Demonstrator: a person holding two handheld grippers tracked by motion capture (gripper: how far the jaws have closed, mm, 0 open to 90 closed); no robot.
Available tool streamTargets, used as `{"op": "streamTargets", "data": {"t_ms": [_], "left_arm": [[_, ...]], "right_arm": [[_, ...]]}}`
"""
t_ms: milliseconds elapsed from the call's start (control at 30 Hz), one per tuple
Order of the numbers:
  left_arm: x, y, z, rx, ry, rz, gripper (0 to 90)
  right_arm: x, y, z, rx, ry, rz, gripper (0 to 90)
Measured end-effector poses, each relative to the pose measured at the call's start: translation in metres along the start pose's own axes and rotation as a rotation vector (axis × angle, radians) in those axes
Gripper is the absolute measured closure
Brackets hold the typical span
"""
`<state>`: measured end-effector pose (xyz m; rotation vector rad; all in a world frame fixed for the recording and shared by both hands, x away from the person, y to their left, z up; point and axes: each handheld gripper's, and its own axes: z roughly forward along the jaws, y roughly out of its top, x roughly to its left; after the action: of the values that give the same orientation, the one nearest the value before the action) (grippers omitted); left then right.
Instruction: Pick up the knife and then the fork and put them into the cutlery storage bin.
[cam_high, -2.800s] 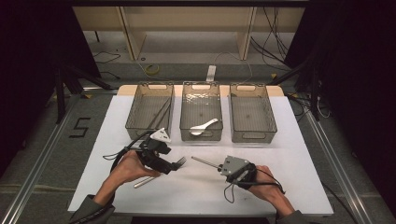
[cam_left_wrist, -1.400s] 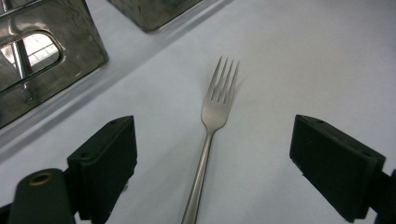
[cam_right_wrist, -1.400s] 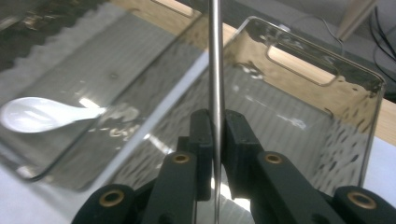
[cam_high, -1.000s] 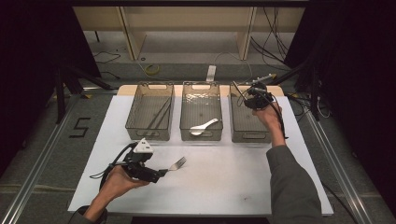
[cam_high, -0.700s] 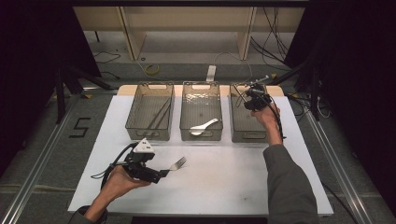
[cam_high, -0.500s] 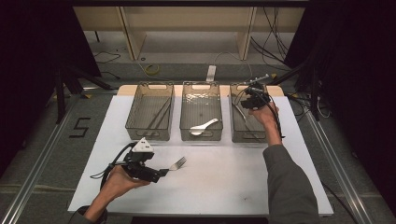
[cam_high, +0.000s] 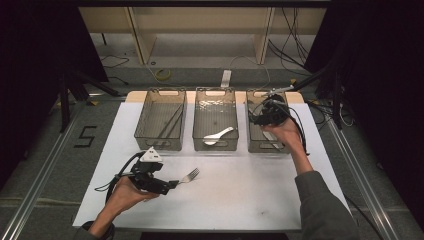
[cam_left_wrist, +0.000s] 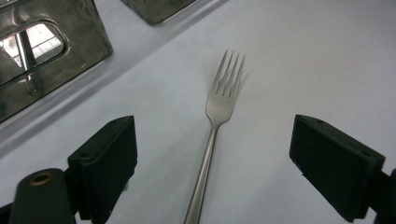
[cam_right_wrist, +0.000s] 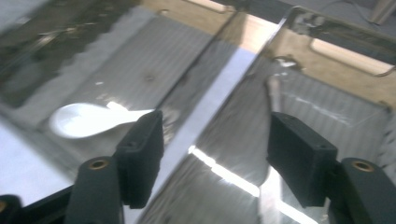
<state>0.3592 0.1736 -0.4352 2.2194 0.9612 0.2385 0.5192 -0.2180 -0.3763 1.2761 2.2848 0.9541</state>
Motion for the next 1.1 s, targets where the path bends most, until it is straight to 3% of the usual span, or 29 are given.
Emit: {"op": "streamTargets", "data": {"t_ms": [233,467,667,1100], "left_arm": [[0.001,-0.003,0.008,0.088,0.028,0.020,17.9],[0.004,-0.003,0.010,0.149,0.053,0.014,21.6],[0.006,-0.006,0.014,0.215,0.073,0.013,28.1],[0.006,-0.007,0.019,0.281,0.091,0.011,36.3]], "right_arm": [[0.027,-0.036,-0.027,-0.041,0.093,-0.062,32.0],[0.042,-0.070,-0.050,-0.126,0.187,-0.044,31.2],[0.052,-0.090,-0.058,-0.134,0.198,-0.076,30.8],[0.075,-0.119,-0.057,-0.124,0.246,-0.088,29.6]]}}
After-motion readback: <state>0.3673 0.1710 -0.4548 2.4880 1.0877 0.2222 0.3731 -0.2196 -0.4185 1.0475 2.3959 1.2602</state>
